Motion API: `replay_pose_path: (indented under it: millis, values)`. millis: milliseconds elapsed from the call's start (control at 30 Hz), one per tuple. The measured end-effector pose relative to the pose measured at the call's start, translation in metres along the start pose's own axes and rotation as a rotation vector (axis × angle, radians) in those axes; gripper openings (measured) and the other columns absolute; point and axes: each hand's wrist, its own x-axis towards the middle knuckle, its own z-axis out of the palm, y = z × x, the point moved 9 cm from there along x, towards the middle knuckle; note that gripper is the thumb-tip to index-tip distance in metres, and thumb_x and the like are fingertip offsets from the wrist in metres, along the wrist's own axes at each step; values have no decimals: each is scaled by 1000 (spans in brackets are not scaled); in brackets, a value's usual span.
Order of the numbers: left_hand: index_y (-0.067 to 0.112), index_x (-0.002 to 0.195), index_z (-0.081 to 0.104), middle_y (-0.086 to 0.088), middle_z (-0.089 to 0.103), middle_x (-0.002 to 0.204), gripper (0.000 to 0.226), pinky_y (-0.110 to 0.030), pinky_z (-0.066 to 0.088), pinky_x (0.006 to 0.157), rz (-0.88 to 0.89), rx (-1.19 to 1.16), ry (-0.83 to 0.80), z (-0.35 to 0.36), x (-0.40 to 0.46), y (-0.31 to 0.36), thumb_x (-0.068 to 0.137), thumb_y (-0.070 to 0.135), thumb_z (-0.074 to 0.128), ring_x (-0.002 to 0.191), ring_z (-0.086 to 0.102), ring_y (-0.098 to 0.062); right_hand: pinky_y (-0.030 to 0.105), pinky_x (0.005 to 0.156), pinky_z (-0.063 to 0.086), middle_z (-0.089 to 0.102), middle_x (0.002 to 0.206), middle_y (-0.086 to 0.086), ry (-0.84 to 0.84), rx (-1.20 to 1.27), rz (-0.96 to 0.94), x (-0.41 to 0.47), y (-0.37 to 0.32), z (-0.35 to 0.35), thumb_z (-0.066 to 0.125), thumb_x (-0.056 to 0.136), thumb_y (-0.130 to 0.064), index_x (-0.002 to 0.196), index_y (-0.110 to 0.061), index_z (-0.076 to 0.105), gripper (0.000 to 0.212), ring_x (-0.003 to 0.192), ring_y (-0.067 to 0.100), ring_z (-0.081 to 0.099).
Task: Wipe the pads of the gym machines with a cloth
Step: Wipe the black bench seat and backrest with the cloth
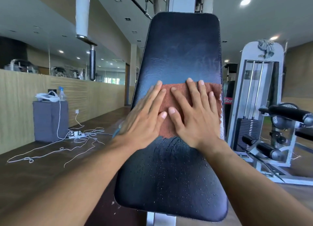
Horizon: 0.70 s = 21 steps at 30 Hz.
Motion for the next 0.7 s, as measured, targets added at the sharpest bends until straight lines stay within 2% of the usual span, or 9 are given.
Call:
replay_pose_path:
  millis: [100, 200, 367, 567, 700]
  values:
    - [16, 158, 2, 1, -2, 166, 65, -35, 3, 124, 8, 173, -10, 7, -3, -3, 104, 47, 23, 152, -4, -11, 52, 121, 5, 10, 168, 5, -40, -96, 5, -7, 7, 4, 33, 99, -59, 155, -40, 26, 60, 154, 31, 5]
    - [14, 158, 4, -1, 0, 166, 70, -33, -4, 122, 36, 285, -29, 11, -5, -6, 103, 54, 21, 153, -3, -14, 54, 120, 5, 6, 168, 6, -61, -145, 12, -31, 14, 8, 31, 98, -63, 157, -40, 21, 64, 154, 32, 3]
    - [12, 158, 15, -2, 6, 166, 64, -35, -2, 122, 55, 323, 2, 11, -4, -5, 105, 46, 20, 153, 3, -17, 51, 121, 1, 2, 168, 5, -117, -173, -34, -38, 22, 7, 30, 95, -67, 157, -41, 18, 68, 154, 32, 0]
    - [12, 158, 15, -3, 9, 166, 60, -38, 4, 122, 59, 333, 38, 8, -6, -4, 105, 40, 21, 153, 6, -18, 56, 120, 4, 4, 168, 7, -103, -161, 52, -55, 19, 10, 32, 95, -65, 157, -38, 19, 69, 154, 35, 0]
    - [12, 158, 15, -4, 9, 166, 60, -40, 6, 122, 64, 346, 46, 9, -5, -4, 104, 39, 21, 153, 6, -19, 56, 120, 7, 6, 168, 7, -153, -181, -48, -77, 18, 12, 31, 94, -68, 157, -40, 21, 69, 154, 35, 2]
